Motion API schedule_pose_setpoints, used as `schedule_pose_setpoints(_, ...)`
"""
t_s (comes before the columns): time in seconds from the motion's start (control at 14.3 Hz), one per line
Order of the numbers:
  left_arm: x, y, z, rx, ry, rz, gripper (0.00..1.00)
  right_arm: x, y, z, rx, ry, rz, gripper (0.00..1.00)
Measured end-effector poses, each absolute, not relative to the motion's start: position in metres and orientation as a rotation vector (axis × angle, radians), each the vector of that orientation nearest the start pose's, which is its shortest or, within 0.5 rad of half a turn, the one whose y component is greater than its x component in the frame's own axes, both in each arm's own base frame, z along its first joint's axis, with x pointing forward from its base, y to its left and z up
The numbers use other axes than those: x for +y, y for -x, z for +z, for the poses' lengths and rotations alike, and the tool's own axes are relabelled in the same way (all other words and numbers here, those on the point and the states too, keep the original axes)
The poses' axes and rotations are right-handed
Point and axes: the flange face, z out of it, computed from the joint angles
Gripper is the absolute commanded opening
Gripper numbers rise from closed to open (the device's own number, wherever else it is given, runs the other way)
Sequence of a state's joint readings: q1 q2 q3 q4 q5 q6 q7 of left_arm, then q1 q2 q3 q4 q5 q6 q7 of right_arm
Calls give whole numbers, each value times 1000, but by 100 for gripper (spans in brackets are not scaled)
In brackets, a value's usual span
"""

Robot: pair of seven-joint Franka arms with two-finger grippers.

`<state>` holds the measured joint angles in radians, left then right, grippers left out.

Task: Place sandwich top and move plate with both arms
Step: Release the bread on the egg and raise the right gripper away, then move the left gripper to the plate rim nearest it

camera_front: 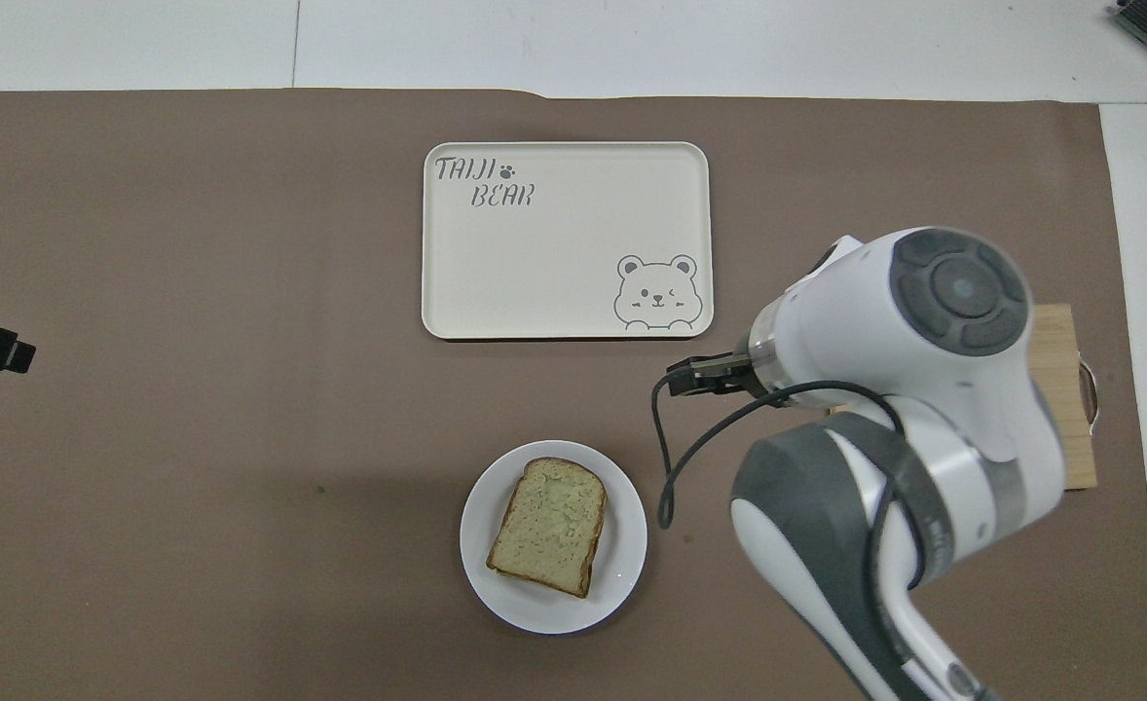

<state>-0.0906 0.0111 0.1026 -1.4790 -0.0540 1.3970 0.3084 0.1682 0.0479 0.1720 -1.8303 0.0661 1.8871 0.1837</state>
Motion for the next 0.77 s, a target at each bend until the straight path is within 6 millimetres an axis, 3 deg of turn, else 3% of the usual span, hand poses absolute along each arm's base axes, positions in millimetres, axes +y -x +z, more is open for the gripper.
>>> schedule_pose_setpoints(0.21, -11, -523, 628, 512, 3269, 132, 100, 116, -568, 534, -271, 3147, -31, 100)
schedule_pose_setpoints(0.35, -21, -511, 602, 528, 3371, 138, 100, 77, -573, 551, -225, 3179, -19, 100)
schedule_pose_setpoints(0.56, -44, -499, 555, 556, 3493, 164, 100, 39, -570, 582, -124, 3190, 18, 100)
schedule_pose_setpoints(0.77, -70, -487, 510, 559, 3600, 144, 100, 26, -562, 620, -40, 3194, 23, 100)
